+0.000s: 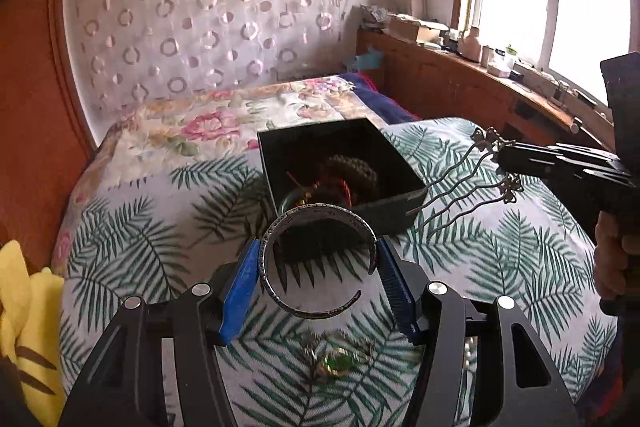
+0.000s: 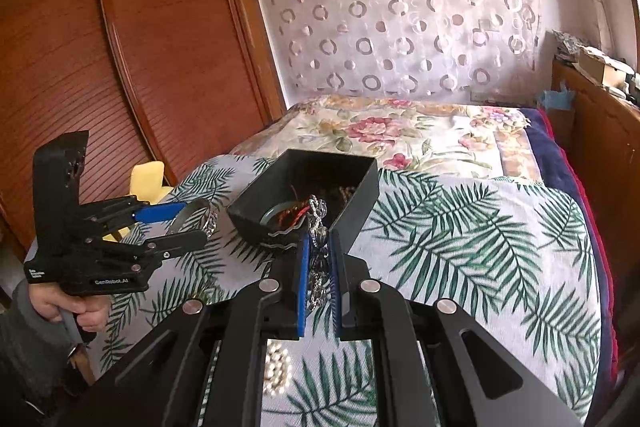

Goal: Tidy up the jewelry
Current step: 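Lower the silver bangle into the box with the left gripper while the right carries hairpins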

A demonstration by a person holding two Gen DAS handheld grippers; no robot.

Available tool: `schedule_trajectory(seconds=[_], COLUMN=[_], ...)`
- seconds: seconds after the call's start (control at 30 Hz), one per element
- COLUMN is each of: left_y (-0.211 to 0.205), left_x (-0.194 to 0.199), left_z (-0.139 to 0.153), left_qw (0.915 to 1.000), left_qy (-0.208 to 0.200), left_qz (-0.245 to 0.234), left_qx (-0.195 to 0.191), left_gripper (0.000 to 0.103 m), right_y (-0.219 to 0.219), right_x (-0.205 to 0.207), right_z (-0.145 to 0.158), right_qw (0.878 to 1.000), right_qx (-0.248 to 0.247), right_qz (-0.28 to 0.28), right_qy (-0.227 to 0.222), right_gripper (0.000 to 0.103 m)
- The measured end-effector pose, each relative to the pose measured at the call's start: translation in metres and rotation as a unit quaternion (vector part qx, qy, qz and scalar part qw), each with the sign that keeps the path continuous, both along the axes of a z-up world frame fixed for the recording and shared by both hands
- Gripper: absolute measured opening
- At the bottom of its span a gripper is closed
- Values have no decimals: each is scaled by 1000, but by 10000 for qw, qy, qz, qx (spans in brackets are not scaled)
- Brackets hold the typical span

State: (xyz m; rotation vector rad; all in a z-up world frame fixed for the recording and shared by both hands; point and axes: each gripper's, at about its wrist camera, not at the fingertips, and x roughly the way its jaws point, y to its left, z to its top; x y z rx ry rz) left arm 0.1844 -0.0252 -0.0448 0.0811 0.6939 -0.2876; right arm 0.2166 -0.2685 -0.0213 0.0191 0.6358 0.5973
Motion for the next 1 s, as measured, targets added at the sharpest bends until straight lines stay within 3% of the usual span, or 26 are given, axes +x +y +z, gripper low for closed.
schedule_trajectory(seconds=[0.53, 0.73, 0.83, 1.0], left_y=[-7, -9, -7, 2], left_x=[76, 86, 86, 81], left_z=[1, -12, -10, -2], left_qw=[10000, 9999, 9999, 9998], left_qy=[27, 136, 99, -58], left_qz=[-5, 6, 9, 106], left_qx=[-57, -80, -138, -124], left_gripper=[56, 57, 64, 65], right_y=[8, 22, 28, 41], right_x=[58, 75, 85, 98], right_z=[9, 4, 0, -8], right_qw=[9999, 9998, 9998, 9998], right_qx=[-3, -185, -201, -133], right_qz=[-34, 11, 30, 70], right_qy=[-128, -116, -52, 88], right_gripper=[11, 11, 11, 11])
